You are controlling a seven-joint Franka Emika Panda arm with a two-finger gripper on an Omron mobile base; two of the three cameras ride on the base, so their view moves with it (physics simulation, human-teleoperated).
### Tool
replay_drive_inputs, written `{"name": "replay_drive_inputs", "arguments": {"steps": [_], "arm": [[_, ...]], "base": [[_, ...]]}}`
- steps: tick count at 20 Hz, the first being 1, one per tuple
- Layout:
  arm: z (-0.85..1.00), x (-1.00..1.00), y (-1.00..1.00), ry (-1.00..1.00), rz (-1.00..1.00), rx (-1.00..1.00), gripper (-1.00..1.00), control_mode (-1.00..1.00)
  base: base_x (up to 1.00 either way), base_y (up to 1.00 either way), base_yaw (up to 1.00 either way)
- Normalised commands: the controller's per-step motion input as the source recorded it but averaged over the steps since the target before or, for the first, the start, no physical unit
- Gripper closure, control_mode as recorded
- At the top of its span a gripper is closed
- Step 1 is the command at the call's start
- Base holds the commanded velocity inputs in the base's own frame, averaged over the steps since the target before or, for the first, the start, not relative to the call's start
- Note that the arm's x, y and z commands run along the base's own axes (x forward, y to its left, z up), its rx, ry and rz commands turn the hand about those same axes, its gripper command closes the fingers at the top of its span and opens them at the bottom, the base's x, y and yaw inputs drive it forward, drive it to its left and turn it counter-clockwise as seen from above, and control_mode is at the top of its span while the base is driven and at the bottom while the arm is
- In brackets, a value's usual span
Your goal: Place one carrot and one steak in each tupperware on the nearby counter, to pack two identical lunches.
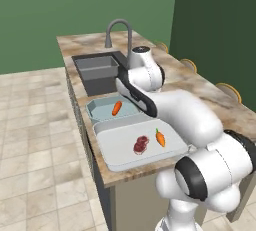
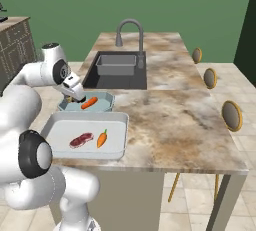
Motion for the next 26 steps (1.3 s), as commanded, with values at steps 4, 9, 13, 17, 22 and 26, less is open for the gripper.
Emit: {"name": "replay_drive_inputs", "arguments": {"steps": [4, 9, 13, 17, 22, 26], "arm": [[-0.42, 0.96, 0.02, -0.17, 0.0, -0.03, 1.0, -1.0], [-0.24, 1.0, 0.11, -0.07, 0.0, 0.02, 1.0, -1.0], [-0.12, 0.71, 0.01, 0.14, 0.0, 0.0, 1.0, -1.0], [-0.43, 0.56, 0.0, 0.18, 0.0, 0.0, 1.0, -1.0], [-0.8, 0.68, 0.0, 0.19, 0.0, 0.0, 1.0, -1.0], [-0.33, 1.0, 0.0, 0.01, -0.09, -0.01, 1.0, -1.0]], "base": [[0.0, 0.0, 0.0], [0.0, 0.0, 0.0], [0.0, 0.0, 0.0], [0.0, 0.0, 0.0], [0.0, 0.0, 0.0], [0.0, 0.0, 0.0]]}}
